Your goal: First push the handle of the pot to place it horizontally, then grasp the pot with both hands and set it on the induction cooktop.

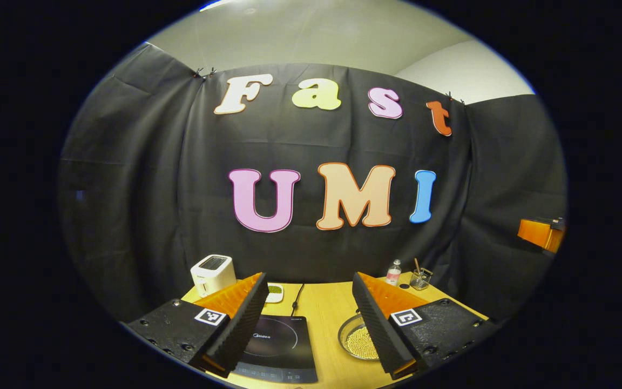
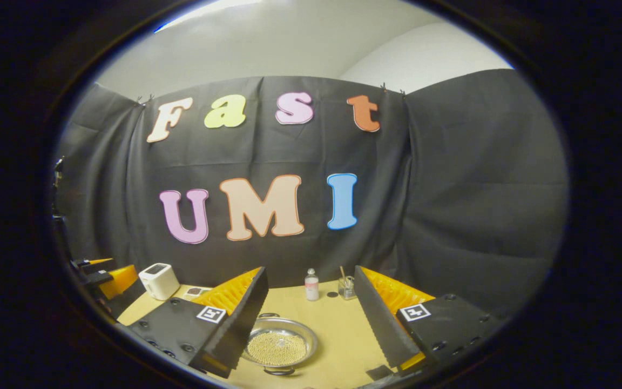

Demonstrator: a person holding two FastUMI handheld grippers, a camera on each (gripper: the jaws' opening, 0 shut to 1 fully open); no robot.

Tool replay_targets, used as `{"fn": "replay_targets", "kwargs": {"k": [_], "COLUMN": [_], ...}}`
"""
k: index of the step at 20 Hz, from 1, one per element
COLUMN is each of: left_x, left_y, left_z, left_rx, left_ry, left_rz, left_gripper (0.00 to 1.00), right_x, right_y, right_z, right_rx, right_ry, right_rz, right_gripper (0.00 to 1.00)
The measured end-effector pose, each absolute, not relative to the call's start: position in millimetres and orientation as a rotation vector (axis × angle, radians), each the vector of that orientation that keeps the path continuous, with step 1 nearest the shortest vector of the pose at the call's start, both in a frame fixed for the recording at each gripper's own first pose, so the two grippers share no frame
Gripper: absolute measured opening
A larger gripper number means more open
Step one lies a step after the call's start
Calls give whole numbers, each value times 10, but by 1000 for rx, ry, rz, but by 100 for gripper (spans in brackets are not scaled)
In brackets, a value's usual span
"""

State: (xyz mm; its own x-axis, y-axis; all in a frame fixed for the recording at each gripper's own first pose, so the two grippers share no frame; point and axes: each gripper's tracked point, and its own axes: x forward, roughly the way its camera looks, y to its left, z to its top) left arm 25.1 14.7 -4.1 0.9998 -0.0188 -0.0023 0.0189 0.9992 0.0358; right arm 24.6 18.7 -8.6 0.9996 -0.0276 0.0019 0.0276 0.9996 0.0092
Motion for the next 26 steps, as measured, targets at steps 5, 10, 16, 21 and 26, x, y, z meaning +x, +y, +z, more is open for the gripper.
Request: {"fn": "replay_targets", "kwargs": {"k": [5, 10, 16, 21, 26], "left_x": [235, 178, 148, 148, 172], "left_y": [199, 321, 444, 462, 460], "left_z": [-76, -141, -186, -203, -220], "left_rx": [20, 17, 33, 50, 59], "left_ry": [1, 14, 27, 31, 39], "left_rz": [-15, 3, 24, 19, 10], "left_gripper": [95, 91, 95, 95, 95], "right_x": [235, 260, 278, 307, 339], "right_y": [388, 609, 833, 953, 1138], "right_z": [-146, -305, -472, -545, -622], "right_rx": [-8, 9, -16, -16, -4], "right_ry": [-3, 24, 57, 76, 89], "right_rz": [3, 44, 88, 119, 169], "right_gripper": [92, 78, 39, 46, 46]}}
